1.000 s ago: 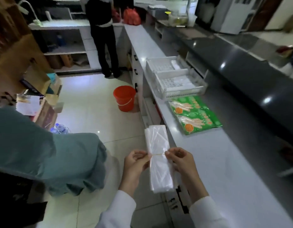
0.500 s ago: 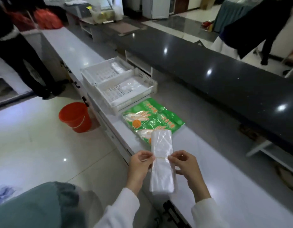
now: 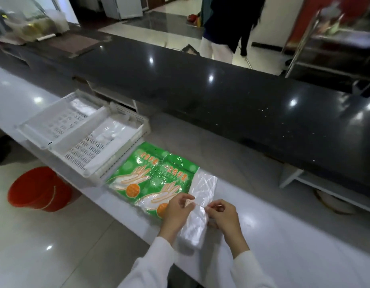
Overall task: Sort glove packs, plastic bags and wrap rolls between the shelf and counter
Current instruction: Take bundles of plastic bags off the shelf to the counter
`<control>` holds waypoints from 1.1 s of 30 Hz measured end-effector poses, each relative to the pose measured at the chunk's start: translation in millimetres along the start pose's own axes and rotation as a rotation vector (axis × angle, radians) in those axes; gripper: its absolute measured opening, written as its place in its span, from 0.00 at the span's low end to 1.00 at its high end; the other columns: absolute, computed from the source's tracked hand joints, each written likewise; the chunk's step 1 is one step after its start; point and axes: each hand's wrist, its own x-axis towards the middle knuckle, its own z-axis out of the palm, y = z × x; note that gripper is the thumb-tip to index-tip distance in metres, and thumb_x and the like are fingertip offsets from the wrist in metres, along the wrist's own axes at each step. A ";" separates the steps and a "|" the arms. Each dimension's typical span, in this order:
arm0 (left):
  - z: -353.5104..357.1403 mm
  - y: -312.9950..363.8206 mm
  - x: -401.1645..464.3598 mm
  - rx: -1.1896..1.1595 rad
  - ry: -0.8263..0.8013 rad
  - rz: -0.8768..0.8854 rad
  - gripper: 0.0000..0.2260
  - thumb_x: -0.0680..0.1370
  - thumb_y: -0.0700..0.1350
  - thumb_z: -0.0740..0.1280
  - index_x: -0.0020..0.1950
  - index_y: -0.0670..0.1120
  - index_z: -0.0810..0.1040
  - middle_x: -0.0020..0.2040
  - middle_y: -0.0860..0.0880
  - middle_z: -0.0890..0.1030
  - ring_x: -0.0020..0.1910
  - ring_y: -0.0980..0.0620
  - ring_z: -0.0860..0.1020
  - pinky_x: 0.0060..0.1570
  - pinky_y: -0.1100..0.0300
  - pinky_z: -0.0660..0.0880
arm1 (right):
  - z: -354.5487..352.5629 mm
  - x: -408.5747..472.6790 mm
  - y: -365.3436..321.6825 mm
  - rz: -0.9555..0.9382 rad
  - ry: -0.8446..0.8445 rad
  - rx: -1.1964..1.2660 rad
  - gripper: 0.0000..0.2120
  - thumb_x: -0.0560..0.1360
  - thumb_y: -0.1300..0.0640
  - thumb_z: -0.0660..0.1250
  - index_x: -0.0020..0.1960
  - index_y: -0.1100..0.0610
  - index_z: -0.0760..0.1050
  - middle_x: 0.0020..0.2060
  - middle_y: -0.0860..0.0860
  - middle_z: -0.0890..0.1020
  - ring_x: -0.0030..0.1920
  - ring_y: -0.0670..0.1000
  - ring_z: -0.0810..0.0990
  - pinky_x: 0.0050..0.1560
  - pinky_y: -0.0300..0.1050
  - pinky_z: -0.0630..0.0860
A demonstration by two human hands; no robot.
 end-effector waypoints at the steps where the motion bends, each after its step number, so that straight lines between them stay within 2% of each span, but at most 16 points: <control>1: 0.5 1.0 5.0 0.025 -0.029 -0.005 0.09 0.77 0.36 0.73 0.51 0.50 0.83 0.51 0.50 0.85 0.52 0.53 0.81 0.52 0.63 0.75 | 1.9 1.8 2.7 0.003 0.030 -0.007 0.04 0.74 0.66 0.77 0.43 0.62 0.82 0.38 0.59 0.85 0.35 0.55 0.81 0.30 0.44 0.79; 3: 1.0 1.3 13.5 0.077 -0.084 -0.010 0.07 0.79 0.38 0.71 0.53 0.49 0.82 0.52 0.50 0.84 0.51 0.52 0.81 0.52 0.60 0.75 | 6.3 5.2 7.1 0.014 0.088 -0.029 0.05 0.73 0.65 0.78 0.42 0.59 0.83 0.37 0.58 0.86 0.36 0.54 0.82 0.32 0.45 0.80; 6: 1.3 -0.1 24.1 0.143 -0.147 -0.008 0.06 0.80 0.40 0.70 0.54 0.50 0.82 0.50 0.55 0.82 0.46 0.57 0.78 0.43 0.66 0.71 | 12.2 10.1 8.7 0.058 0.126 -0.005 0.05 0.72 0.65 0.78 0.42 0.60 0.83 0.38 0.60 0.87 0.35 0.55 0.82 0.35 0.48 0.81; 8: 0.1 -1.1 29.7 0.156 -0.192 -0.012 0.07 0.80 0.40 0.70 0.55 0.51 0.81 0.51 0.57 0.81 0.48 0.58 0.79 0.41 0.71 0.70 | 14.7 12.6 8.6 0.095 0.155 0.010 0.04 0.73 0.66 0.77 0.43 0.61 0.83 0.38 0.61 0.86 0.33 0.56 0.80 0.36 0.49 0.79; 10: -2.4 -3.3 35.9 0.166 -0.255 -0.002 0.08 0.81 0.39 0.69 0.57 0.49 0.81 0.55 0.57 0.81 0.57 0.54 0.79 0.47 0.76 0.70 | 17.7 12.9 8.8 0.117 0.186 0.001 0.03 0.73 0.67 0.76 0.43 0.61 0.83 0.37 0.61 0.86 0.33 0.56 0.78 0.37 0.50 0.77; 11: -4.0 -4.8 38.7 0.179 -0.284 0.005 0.09 0.81 0.38 0.69 0.59 0.49 0.80 0.57 0.55 0.81 0.61 0.53 0.78 0.52 0.75 0.69 | 20.1 12.4 8.9 0.122 0.200 -0.010 0.03 0.73 0.67 0.76 0.43 0.61 0.84 0.37 0.61 0.85 0.33 0.56 0.78 0.39 0.50 0.76; 14: -10.5 -9.5 44.9 0.202 -0.323 0.006 0.16 0.82 0.35 0.65 0.68 0.48 0.76 0.66 0.50 0.78 0.69 0.50 0.74 0.65 0.64 0.68 | 28.1 9.6 9.8 0.103 0.249 -0.052 0.05 0.74 0.66 0.75 0.43 0.57 0.85 0.39 0.58 0.87 0.34 0.55 0.81 0.40 0.51 0.80; 18: -18.5 -11.4 36.3 0.168 -0.313 -0.015 0.21 0.82 0.33 0.63 0.74 0.46 0.73 0.71 0.50 0.76 0.72 0.51 0.73 0.72 0.55 0.69 | 32.8 -3.9 11.9 0.099 0.312 -0.086 0.04 0.76 0.61 0.75 0.46 0.53 0.87 0.42 0.50 0.88 0.43 0.53 0.86 0.47 0.52 0.86; 20: -20.9 -8.7 29.0 0.199 -0.332 0.029 0.20 0.82 0.36 0.64 0.73 0.48 0.73 0.70 0.52 0.75 0.70 0.54 0.72 0.72 0.55 0.69 | 31.1 -14.3 13.3 0.080 0.331 -0.086 0.04 0.77 0.59 0.75 0.47 0.52 0.86 0.42 0.50 0.88 0.37 0.51 0.84 0.42 0.49 0.85; 22: -24.3 -2.2 25.7 0.260 -0.371 0.132 0.18 0.82 0.38 0.66 0.71 0.49 0.75 0.68 0.54 0.76 0.67 0.56 0.72 0.68 0.61 0.68 | 26.7 -26.9 13.5 0.074 0.335 -0.069 0.04 0.77 0.58 0.74 0.47 0.50 0.86 0.41 0.48 0.88 0.35 0.48 0.84 0.38 0.44 0.82; 25: -26.6 15.7 27.7 0.307 -0.475 0.213 0.12 0.83 0.41 0.66 0.65 0.51 0.78 0.63 0.56 0.79 0.62 0.57 0.76 0.60 0.65 0.71 | 13.0 -45.6 12.0 0.049 0.321 -0.062 0.04 0.79 0.58 0.73 0.51 0.50 0.85 0.45 0.47 0.88 0.42 0.48 0.88 0.42 0.42 0.83; 29: -16.1 33.6 20.1 0.252 -0.479 0.277 0.08 0.82 0.39 0.67 0.57 0.51 0.80 0.54 0.55 0.83 0.53 0.58 0.81 0.47 0.76 0.72 | -12.8 -76.0 10.2 -0.003 0.335 0.006 0.04 0.80 0.58 0.72 0.53 0.51 0.84 0.46 0.51 0.88 0.43 0.51 0.88 0.44 0.43 0.83; 31: -3.5 37.4 6.9 0.216 -0.490 0.286 0.08 0.82 0.39 0.68 0.55 0.51 0.82 0.53 0.57 0.84 0.52 0.58 0.82 0.47 0.76 0.73 | -29.2 -95.1 13.3 -0.038 0.371 0.035 0.04 0.81 0.58 0.71 0.54 0.51 0.84 0.46 0.50 0.88 0.43 0.51 0.88 0.43 0.41 0.82; 33: 14.5 37.9 -12.0 0.207 -0.524 0.276 0.08 0.82 0.39 0.68 0.52 0.53 0.82 0.51 0.57 0.85 0.52 0.56 0.83 0.50 0.71 0.76 | -49.1 -116.8 20.6 -0.070 0.410 0.069 0.05 0.81 0.58 0.70 0.54 0.52 0.84 0.45 0.51 0.88 0.41 0.51 0.87 0.42 0.41 0.82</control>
